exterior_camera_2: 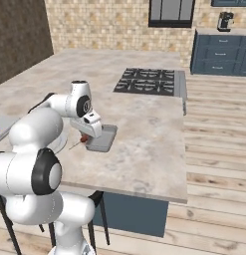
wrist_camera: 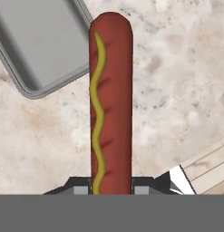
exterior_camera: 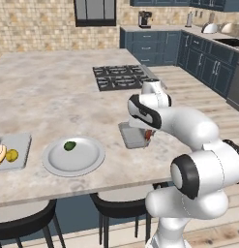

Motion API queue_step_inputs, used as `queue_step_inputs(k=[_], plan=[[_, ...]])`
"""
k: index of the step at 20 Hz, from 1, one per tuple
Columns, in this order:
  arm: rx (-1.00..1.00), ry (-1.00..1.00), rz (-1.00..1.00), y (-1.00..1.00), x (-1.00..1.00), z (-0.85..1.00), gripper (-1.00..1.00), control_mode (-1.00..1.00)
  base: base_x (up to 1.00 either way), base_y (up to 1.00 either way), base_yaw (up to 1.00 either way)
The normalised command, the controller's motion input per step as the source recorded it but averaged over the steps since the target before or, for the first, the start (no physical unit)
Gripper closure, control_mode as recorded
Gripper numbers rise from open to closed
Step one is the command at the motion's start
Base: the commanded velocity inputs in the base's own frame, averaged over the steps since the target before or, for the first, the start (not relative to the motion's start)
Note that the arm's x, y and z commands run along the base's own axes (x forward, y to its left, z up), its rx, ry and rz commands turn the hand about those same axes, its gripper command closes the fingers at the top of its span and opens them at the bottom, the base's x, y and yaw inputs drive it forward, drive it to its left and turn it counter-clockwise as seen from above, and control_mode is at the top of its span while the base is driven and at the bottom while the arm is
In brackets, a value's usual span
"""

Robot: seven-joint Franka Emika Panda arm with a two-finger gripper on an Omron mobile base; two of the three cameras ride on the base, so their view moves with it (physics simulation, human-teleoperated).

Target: Place one cooked food and one vegetable from the large plate to each tupperware container.

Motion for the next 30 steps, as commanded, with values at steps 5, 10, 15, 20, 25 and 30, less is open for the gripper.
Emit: queue_step_inputs(k=[5,10,15,20,25,30], plan=[[0.00,0.00,0.00,0.00,0.00,0.00,1.00,1.00,0.37,0.02,0.00],[0.00,0.00,0.03,0.00,0.59,0.00,1.00,-1.00,0.00,0.00,0.00],[0.03,0.06,0.09,0.02,0.83,-0.03,1.00,-1.00,0.00,0.00,0.00],[0.00,0.01,0.10,-0.03,0.64,-0.08,1.00,-1.00,0.00,0.00,0.00],[0.00,0.05,0.21,0.00,0.47,-0.60,1.00,-1.00,0.00,0.00,0.00],[0.00,0.05,0.16,-0.05,0.22,-0.32,1.00,-1.00,0.00,0.00,0.00]])
